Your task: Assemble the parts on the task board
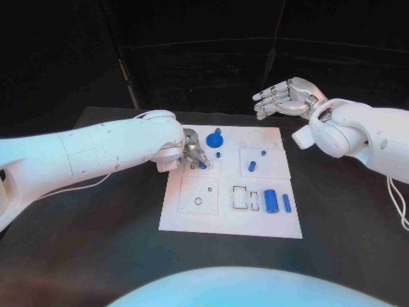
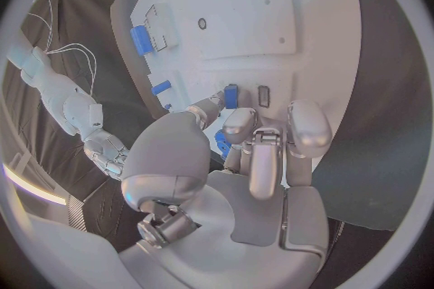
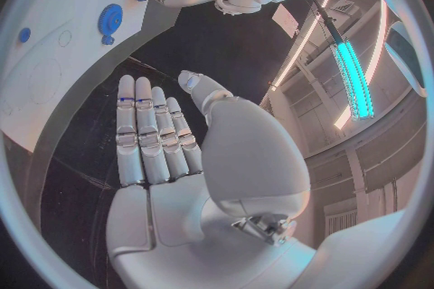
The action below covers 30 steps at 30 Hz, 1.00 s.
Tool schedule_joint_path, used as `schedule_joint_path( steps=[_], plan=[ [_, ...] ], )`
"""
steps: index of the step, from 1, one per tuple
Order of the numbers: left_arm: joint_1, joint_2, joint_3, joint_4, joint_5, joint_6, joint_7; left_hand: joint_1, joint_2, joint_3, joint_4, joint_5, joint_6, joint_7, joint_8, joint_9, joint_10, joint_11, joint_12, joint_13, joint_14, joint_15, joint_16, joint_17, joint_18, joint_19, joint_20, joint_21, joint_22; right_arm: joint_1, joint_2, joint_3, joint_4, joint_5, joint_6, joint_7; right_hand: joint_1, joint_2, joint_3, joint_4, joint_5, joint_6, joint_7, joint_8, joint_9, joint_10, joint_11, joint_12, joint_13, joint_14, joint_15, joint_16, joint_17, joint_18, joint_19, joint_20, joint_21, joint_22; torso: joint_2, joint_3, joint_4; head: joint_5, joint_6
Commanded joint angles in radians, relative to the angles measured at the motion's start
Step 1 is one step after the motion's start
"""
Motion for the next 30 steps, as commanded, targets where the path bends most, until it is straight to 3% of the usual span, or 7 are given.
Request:
schedule_joint_path(
  steps=[1,30],
  plan=[
    [-0.001,0.001,-0.001,-0.002,-0.006,0.024,-0.016,-0.014,-0.001,-0.014,0.002,0.006,0.021,-0.014,0.008,0.000,0.006,-0.003,0.006,-0.001,0.103,-0.008,0.005,0.249,-0.017,0.007,0.000,0.007,0.003,0.002,0.000,0.001,0.002,-0.001,-0.005,0.010,-0.009,0.003,-0.004,-0.001,0.001,-0.006,0.002,0.001,0.001,-0.009,0.001,0.003,0.001,-0.007,0.002,0.005,-0.002,-0.003,0.003,0.006,-0.003,-0.001,0.000,-0.0001,0.0004,-0.001,-0.001],
    [-0.001,0.018,-0.001,-0.026,-0.006,0.024,-0.014,-0.067,0.000,-0.102,0.063,0.006,0.031,-0.019,0.020,0.010,0.010,-0.007,0.013,-0.003,0.104,-0.012,0.007,0.255,-0.020,0.014,-0.005,0.014,0.018,0.002,0.004,0.001,0.002,-0.001,-0.004,0.010,-0.021,0.002,-0.015,0.006,-0.001,-0.009,0.003,0.002,0.001,-0.013,0.003,0.007,0.001,-0.010,0.004,0.008,-0.007,-0.002,0.006,0.010,-0.016,-0.009,0.000,0.0001,0.0004,-0.006,-0.005]
  ],
)
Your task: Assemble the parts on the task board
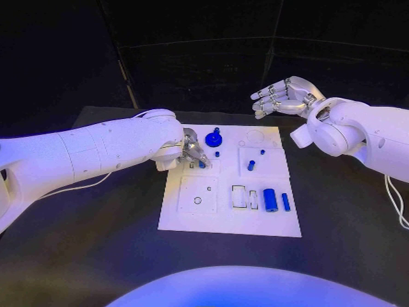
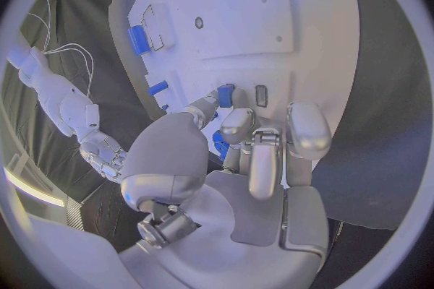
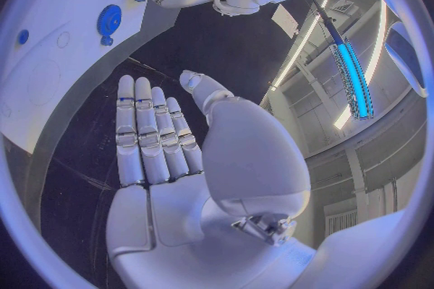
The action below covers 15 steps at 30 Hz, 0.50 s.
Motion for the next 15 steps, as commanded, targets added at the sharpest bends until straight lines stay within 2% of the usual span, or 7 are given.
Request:
schedule_joint_path(
  steps=[1,15],
  plan=[
    [0.000,0.003,0.000,-0.004,-0.005,0.013,-0.006,-0.017,0.000,-0.014,0.004,0.006,0.004,0.002,0.004,-0.001,0.003,0.000,0.006,-0.002,0.104,-0.009,0.003,0.255,-0.020,0.008,0.002,0.007,0.002,0.002,0.001,0.001,0.001,-0.001,-0.004,0.009,-0.011,0.003,-0.010,0.001,-0.001,-0.009,0.003,0.002,0.001,-0.008,0.002,0.004,0.001,-0.007,0.001,0.005,-0.002,-0.002,0.003,0.007,-0.005,-0.002,0.000,-0.0002,0.0001,-0.001,-0.002],
    [0.000,0.009,0.000,-0.014,-0.005,0.014,-0.003,-0.028,-0.001,-0.044,0.019,0.006,0.012,0.000,0.012,0.004,0.005,-0.002,0.008,-0.003,0.104,-0.011,0.004,0.257,-0.020,0.008,0.000,0.006,0.004,0.002,0.003,0.001,0.001,-0.001,-0.010,0.012,-0.022,0.002,-0.024,0.009,0.001,-0.011,0.004,0.003,0.002,-0.013,0.003,0.009,0.002,-0.013,0.003,0.007,-0.007,-0.001,0.008,0.011,-0.020,-0.012,0.000,-0.0005,0.0006,-0.003,-0.003]
  ],
)
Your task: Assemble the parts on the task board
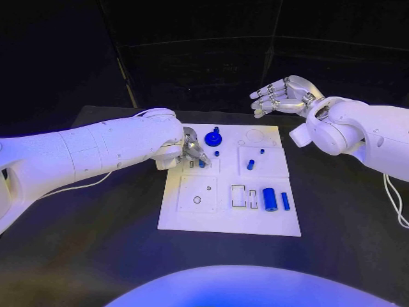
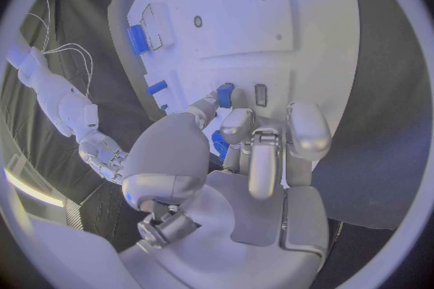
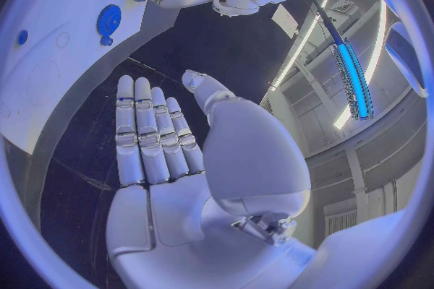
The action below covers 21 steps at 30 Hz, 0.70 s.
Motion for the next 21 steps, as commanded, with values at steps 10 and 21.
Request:
schedule_joint_path(
  steps=[10,21],
  plan=[
    [0.001,0.006,0.000,-0.009,-0.005,0.013,-0.002,-0.024,-0.002,-0.042,0.018,0.006,0.005,-0.001,0.009,0.004,0.006,-0.004,0.006,0.001,0.101,-0.009,0.005,0.260,-0.021,0.011,-0.001,0.006,0.005,0.002,0.002,0.001,0.001,-0.001,-0.012,0.013,-0.018,-0.001,-0.017,0.007,0.000,-0.011,0.009,0.003,0.002,-0.014,0.002,0.009,0.001,-0.016,0.002,0.005,-0.006,0.000,0.004,0.008,-0.017,-0.010,0.000,-0.0001,0.0003,-0.001,-0.004],
    [0.001,0.004,0.000,-0.006,-0.005,0.012,-0.003,-0.041,-0.017,-0.105,0.041,0.005,0.007,-0.002,0.013,0.007,0.008,-0.004,0.009,0.000,0.101,-0.009,0.006,0.262,-0.022,0.015,-0.002,0.008,0.011,0.002,0.002,0.001,0.001,-0.001,-0.011,0.013,-0.022,-0.001,-0.025,0.011,0.000,-0.012,0.009,0.003,0.002,-0.016,0.002,0.012,0.002,-0.017,0.003,0.007,-0.008,0.001,0.008,0.010,-0.023,-0.015,0.000,-0.0001,0.0010,-0.003,-0.005]
  ],
)
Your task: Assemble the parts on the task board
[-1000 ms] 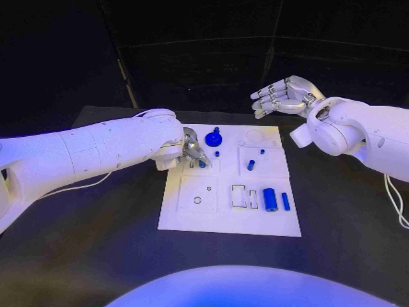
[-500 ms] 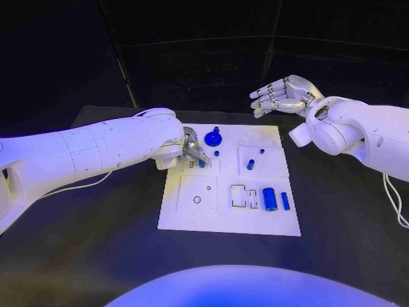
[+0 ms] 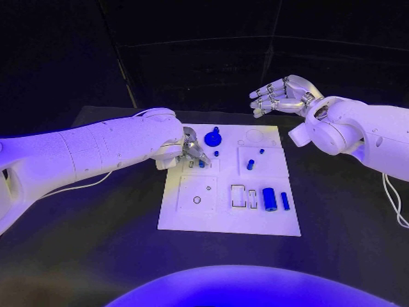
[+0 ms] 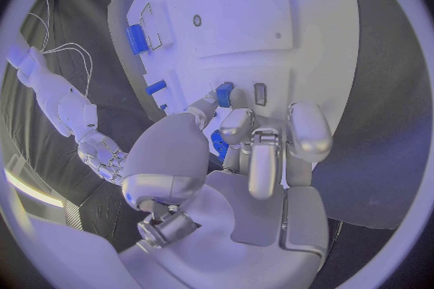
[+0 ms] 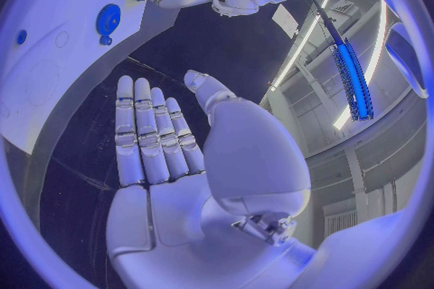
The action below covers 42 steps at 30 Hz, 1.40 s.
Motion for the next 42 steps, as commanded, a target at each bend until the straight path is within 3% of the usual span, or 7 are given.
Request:
schedule_joint_path(
  steps=[1,21,26,28,31,37,42],
  plan=[
    [0.001,-0.002,0.000,0.003,-0.005,0.006,-0.003,-0.012,-0.005,-0.024,0.007,0.006,0.007,-0.002,0.004,0.002,0.004,-0.001,0.005,0.000,0.105,-0.006,0.006,0.262,-0.011,0.008,-0.003,0.004,0.002,0.002,0.000,0.001,0.001,0.000,-0.007,0.011,-0.011,-0.003,-0.007,0.000,0.000,-0.005,0.009,0.003,0.002,-0.006,-0.001,0.004,0.002,-0.006,-0.001,0.003,-0.001,0.001,0.004,0.006,-0.004,-0.001,0.001,0.0000,0.0004,-0.001,0.001],
    [0.001,-0.032,0.004,0.036,-0.005,-0.026,0.001,-0.001,0.005,-0.146,0.048,0.006,0.006,-0.006,0.007,0.006,0.003,-0.004,0.006,-0.006,0.104,-0.009,0.005,0.258,-0.011,0.008,-0.006,-0.001,0.003,0.002,0.002,0.001,0.000,-0.007,-0.005,0.011,-0.013,0.000,-0.023,0.005,-0.010,-0.008,0.010,0.004,0.002,-0.013,0.001,0.010,0.002,-0.013,0.001,0.007,-0.006,0.001,0.009,0.009,-0.019,-0.012,0.000,0.0001,0.0013,-0.008,-0.001],
    [0.003,-0.052,0.052,0.061,0.011,-0.020,-0.002,0.019,0.015,-0.175,0.054,0.006,-0.011,-0.001,0.000,0.005,-0.007,0.000,-0.001,-0.019,0.100,-0.007,-0.003,0.241,-0.007,-0.001,-0.005,-0.015,-0.011,0.002,0.005,0.001,-0.003,-0.008,-0.005,0.012,-0.015,0.001,-0.028,0.008,-0.008,-0.009,0.010,0.004,0.002,-0.015,0.001,0.012,0.002,-0.015,0.002,0.007,-0.008,0.001,0.011,0.010,-0.023,-0.015,0.000,-0.0007,-0.0001,-0.013,0.002],
    [0.008,-0.062,0.079,0.070,0.021,-0.012,-0.007,0.027,0.020,-0.188,0.057,0.006,-0.020,0.003,-0.005,0.003,-0.012,0.003,-0.005,-0.024,0.099,-0.005,-0.005,0.236,-0.006,-0.004,-0.004,-0.020,-0.016,0.002,0.006,0.001,-0.005,-0.008,-0.004,0.013,-0.017,0.002,-0.032,0.010,-0.007,-0.009,0.010,0.004,0.002,-0.016,0.001,0.014,0.002,-0.016,0.002,0.008,-0.009,0.002,0.012,0.011,-0.026,-0.017,0.000,-0.0001,-0.0002,-0.015,0.003],
    [0.025,-0.073,0.109,0.066,0.030,0.000,-0.017,0.041,0.027,-0.209,0.062,0.006,-0.039,0.010,-0.019,-0.002,-0.025,0.009,-0.014,-0.039,0.097,-0.001,-0.009,0.226,-0.003,-0.015,0.000,-0.036,-0.032,0.002,0.009,0.001,-0.008,-0.008,-0.004,0.013,-0.017,0.002,-0.032,0.010,-0.007,-0.009,0.010,0.004,0.002,-0.016,0.001,0.014,0.002,-0.016,0.002,0.008,-0.009,0.002,0.012,0.011,-0.026,-0.017,0.000,0.0007,0.0013,-0.016,0.006],
    [0.063,-0.079,0.126,0.007,0.034,0.027,-0.029,0.070,0.041,-0.244,0.069,0.005,-0.063,0.025,-0.052,-0.023,-0.039,0.022,-0.018,-0.049,0.095,0.010,-0.014,0.216,0.001,-0.026,0.008,-0.054,-0.048,0.002,0.011,0.001,-0.012,-0.009,-0.004,0.012,-0.017,0.002,-0.032,0.010,-0.007,-0.009,0.010,0.004,0.002,-0.016,0.001,0.014,0.002,-0.016,0.002,0.008,-0.009,0.002,0.012,0.011,-0.026,-0.017,0.001,0.0007,0.0022,-0.014,0.010],
    [0.076,-0.058,0.130,-0.067,0.009,0.074,-0.036,0.089,0.050,-0.269,0.073,0.006,-0.070,0.034,-0.078,-0.045,-0.054,0.030,-0.028,-0.067,0.091,0.017,-0.020,0.203,0.005,-0.037,0.016,-0.072,-0.065,0.002,0.012,0.001,-0.013,-0.013,-0.004,0.013,-0.018,0.003,-0.035,0.011,-0.006,-0.009,0.011,0.004,0.002,-0.018,0.002,0.015,0.002,-0.017,0.003,0.009,-0.010,0.002,0.014,0.011,-0.029,-0.019,0.002,-0.0002,0.0004,-0.013,0.013]
  ],
)
